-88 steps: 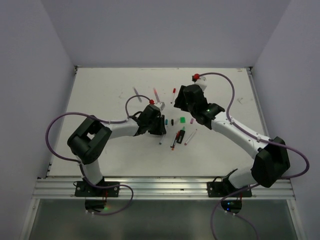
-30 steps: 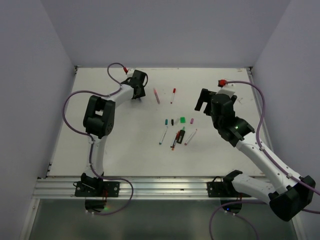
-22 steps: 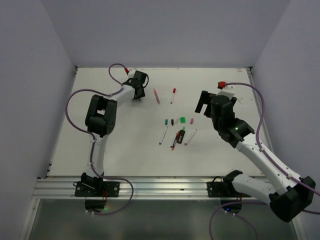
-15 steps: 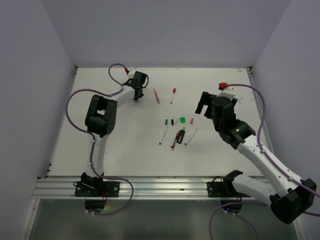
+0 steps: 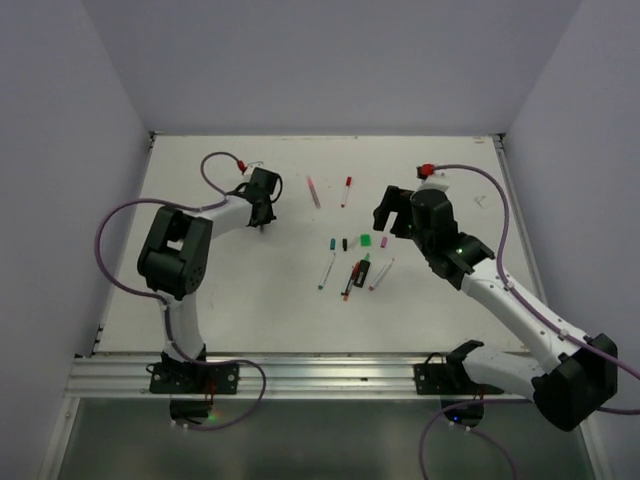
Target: Open the pen caps
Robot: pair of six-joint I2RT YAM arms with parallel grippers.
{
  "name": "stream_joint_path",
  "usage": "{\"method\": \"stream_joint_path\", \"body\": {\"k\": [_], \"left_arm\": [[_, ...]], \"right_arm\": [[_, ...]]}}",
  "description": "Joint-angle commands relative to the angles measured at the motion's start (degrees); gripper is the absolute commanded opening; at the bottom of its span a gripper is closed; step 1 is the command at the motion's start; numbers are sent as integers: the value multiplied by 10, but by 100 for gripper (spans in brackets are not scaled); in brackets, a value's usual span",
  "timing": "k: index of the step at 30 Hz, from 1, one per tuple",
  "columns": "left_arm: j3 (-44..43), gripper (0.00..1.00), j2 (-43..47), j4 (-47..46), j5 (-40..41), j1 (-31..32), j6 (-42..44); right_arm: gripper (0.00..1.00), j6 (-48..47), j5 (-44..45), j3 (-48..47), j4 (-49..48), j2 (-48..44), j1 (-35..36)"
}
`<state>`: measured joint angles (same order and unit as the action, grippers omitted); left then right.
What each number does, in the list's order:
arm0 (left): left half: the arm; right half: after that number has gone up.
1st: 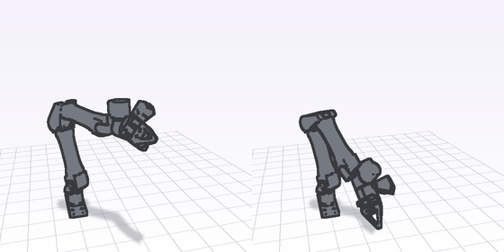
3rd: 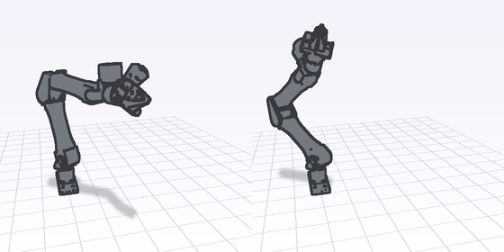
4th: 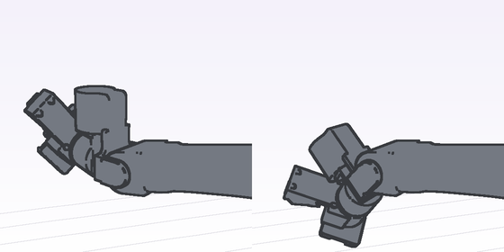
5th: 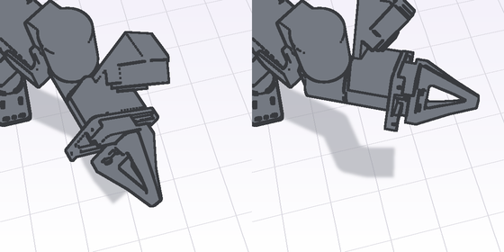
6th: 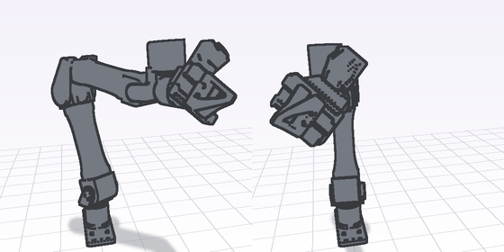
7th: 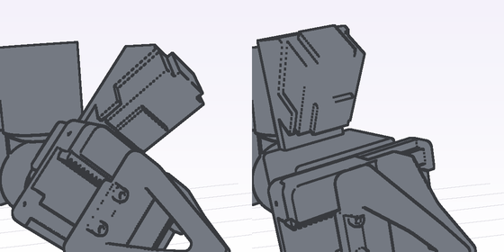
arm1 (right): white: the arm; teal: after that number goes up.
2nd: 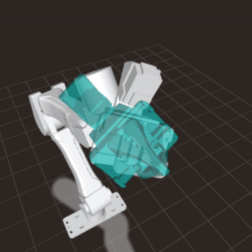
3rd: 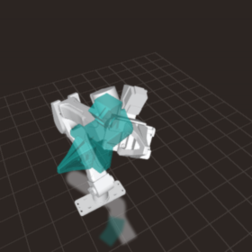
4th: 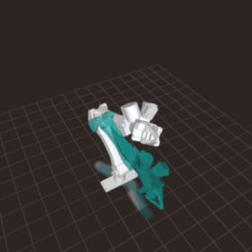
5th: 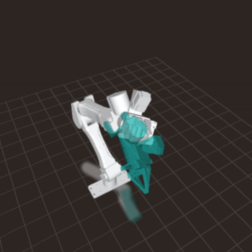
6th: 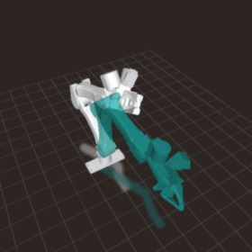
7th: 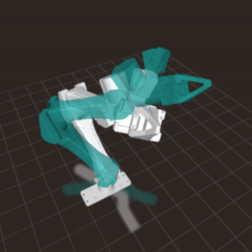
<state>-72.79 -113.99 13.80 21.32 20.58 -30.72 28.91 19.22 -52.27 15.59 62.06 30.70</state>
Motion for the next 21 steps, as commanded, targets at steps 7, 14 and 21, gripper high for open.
{"method": "stream_joint_path", "body": {"k": [7,14,21], "left_arm": [[174,0,237,-38,-150,23,44],[240,0,376,-58,-263,60,101],[286,0,461,-99,-307,104,116]], "right_arm": [[87,73,-162,-64,-105,139,11],[86,144,-228,-120,-166,247,41],[81,191,-253,-180,-204,321,63]]}}
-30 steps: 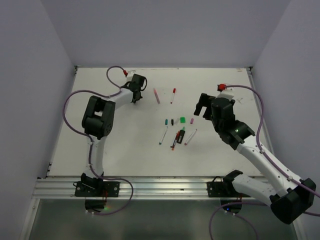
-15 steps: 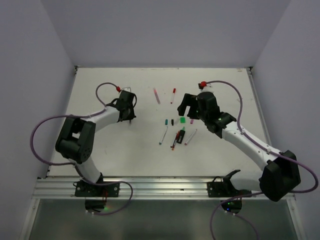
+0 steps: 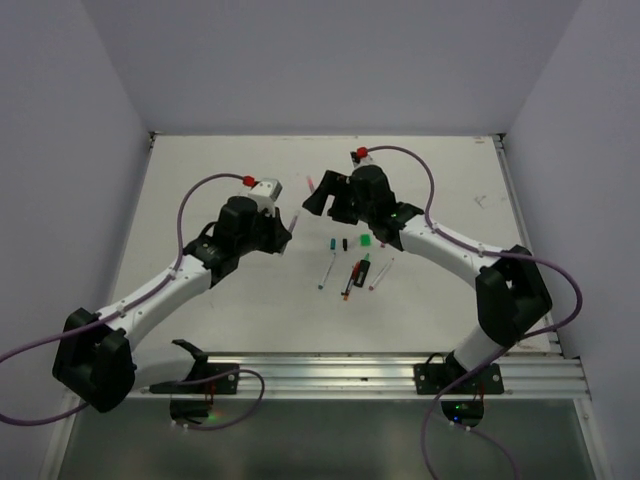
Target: Open the pen caps
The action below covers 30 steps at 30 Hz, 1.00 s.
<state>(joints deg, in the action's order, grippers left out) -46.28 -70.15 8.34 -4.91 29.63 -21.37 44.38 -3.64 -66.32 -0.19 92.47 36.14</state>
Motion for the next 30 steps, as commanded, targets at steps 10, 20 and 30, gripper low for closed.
{"method": "stream_joint_path", "body": {"k": [10,20,30], "left_arm": [[30,0,39,-71,-60,25,17],[31,0,35,-73,-58,25,21],[32,0,41,-101,-53,25,24]], "right_arm": [[75,76,-40,-45,-72,53,24],[60,95,-54,-28,-82,58,34],[49,98,-55,-28,-84,67,44]]}}
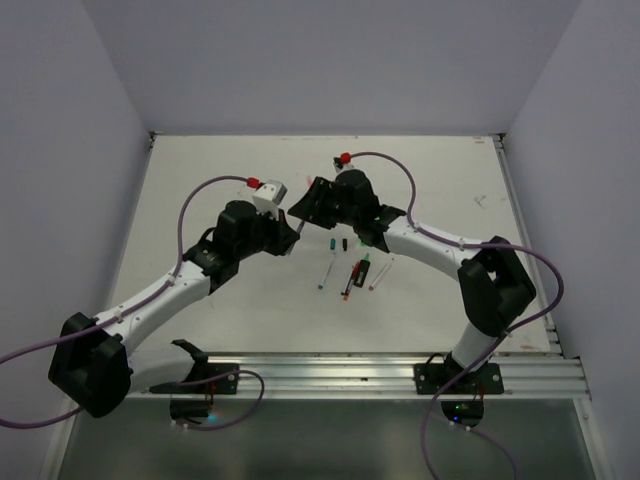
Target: Open the pen caps
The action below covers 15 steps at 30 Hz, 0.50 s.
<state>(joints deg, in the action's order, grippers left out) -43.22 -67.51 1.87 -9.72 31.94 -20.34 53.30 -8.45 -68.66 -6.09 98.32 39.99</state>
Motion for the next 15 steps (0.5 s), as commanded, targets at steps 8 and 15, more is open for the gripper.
{"method": "stream_joint_path", "body": {"k": [8,15], "left_arm": [[5,0,15,-33,-8,2,15],[9,0,22,-26,-8,1,16]], "right_arm": [[41,7,5,-3,-25,0,6],[35,4,18,1,-26,-5,6]]}}
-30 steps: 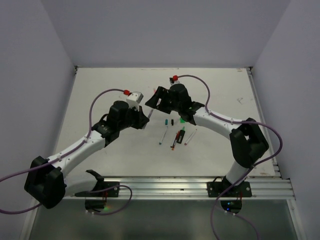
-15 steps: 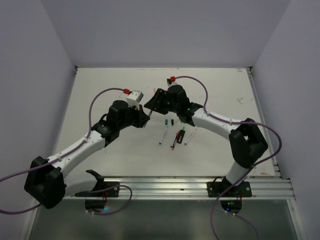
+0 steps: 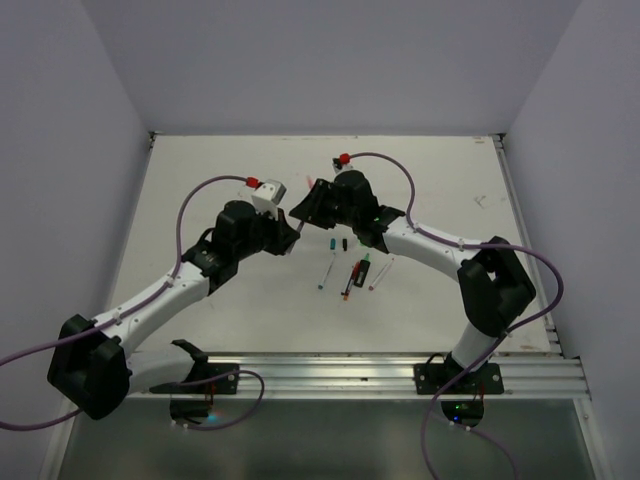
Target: Open the pen caps
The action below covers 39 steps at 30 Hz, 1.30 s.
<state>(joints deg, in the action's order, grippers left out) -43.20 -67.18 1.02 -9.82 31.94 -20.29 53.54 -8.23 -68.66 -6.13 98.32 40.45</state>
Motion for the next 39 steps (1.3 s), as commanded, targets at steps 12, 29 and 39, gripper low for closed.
{"method": "stream_joint_path", "body": {"k": [12,29,39], "left_arm": [[32,0,33,-13,-19,2,9],[18,60,-10,-13,-32,1,19],[5,30,-28,-16,-47,1,16]], "right_arm": [[0,-9,29,9,-34,-16,2],[0,-25,-15,3,-36,-16,4],[0,-31,-35,-6,-38,-3,8]]}}
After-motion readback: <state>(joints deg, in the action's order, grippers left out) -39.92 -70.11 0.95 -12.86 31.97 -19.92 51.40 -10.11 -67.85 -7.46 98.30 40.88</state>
